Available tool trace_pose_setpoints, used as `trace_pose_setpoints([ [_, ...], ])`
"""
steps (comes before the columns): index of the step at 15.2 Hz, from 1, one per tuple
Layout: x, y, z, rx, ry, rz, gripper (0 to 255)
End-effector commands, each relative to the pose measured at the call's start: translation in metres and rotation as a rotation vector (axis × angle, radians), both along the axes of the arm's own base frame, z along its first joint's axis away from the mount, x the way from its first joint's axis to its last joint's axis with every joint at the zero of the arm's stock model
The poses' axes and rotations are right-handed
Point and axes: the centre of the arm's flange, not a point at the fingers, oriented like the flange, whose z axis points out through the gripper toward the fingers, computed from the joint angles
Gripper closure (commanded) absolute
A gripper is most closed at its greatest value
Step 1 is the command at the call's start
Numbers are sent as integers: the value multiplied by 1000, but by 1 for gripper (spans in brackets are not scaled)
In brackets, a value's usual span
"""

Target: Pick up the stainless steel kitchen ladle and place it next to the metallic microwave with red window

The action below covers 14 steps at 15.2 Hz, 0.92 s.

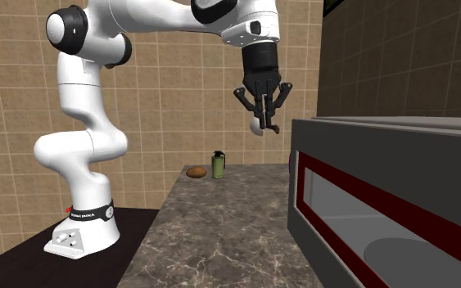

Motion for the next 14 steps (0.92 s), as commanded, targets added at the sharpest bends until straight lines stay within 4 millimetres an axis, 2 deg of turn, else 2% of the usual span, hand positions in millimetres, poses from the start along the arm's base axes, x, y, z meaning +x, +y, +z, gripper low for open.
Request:
trace_pose_setpoints([
  [1,1,-1,-10,0,-1,0,255],
  [14,1,-1,-79,0,-1,0,255],
])
